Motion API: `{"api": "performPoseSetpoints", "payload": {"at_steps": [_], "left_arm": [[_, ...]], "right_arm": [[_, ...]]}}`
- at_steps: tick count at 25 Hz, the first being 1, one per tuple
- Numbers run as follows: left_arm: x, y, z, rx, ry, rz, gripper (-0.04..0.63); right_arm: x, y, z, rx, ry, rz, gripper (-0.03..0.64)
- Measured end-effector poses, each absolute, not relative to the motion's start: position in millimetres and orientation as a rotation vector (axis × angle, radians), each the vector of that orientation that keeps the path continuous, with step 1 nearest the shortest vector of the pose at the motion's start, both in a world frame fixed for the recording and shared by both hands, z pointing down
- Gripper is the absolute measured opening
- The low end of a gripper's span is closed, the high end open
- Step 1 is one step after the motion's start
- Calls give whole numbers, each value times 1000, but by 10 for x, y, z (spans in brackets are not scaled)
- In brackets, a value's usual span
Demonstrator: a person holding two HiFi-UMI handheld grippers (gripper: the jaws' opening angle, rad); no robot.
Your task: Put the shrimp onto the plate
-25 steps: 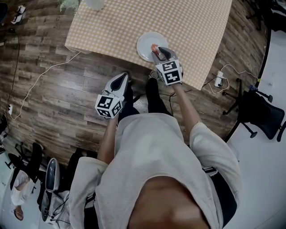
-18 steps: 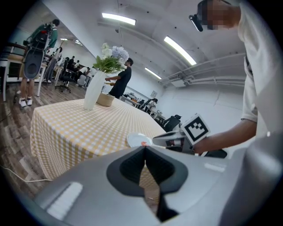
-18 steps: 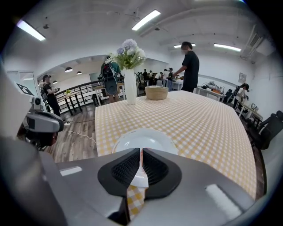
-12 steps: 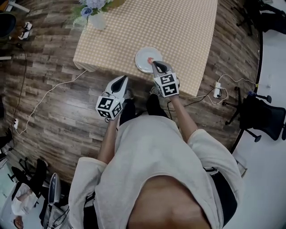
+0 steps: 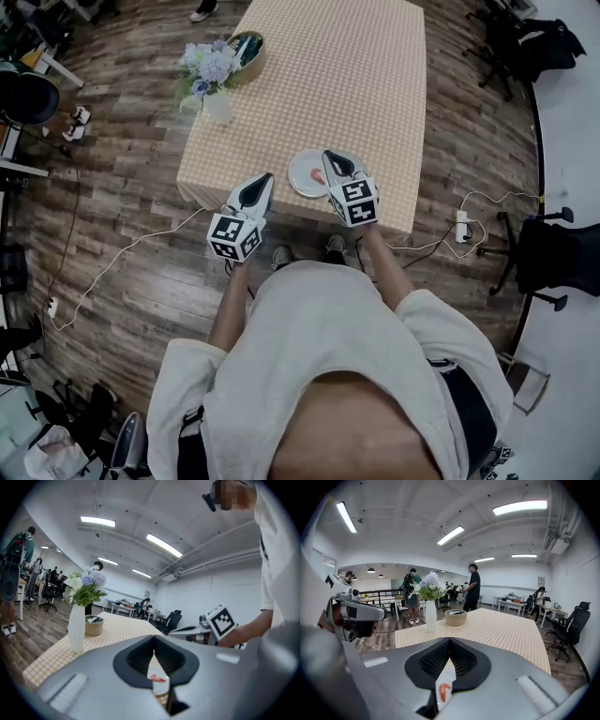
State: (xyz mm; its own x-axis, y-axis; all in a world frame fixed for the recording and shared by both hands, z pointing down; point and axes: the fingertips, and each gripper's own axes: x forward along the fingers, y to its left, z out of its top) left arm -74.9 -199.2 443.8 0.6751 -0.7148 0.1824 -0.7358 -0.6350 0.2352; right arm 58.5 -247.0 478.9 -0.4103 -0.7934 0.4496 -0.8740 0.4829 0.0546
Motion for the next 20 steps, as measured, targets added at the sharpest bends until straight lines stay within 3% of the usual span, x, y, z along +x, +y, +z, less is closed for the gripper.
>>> {"api": "performPoseSetpoints", "payload": {"at_steps": [20], "left_arm": [[-437,-1624,3954,2837,-833,45,9]], "right_arm": [[321,-1722,4003,1639,-2396,64,-2]]}}
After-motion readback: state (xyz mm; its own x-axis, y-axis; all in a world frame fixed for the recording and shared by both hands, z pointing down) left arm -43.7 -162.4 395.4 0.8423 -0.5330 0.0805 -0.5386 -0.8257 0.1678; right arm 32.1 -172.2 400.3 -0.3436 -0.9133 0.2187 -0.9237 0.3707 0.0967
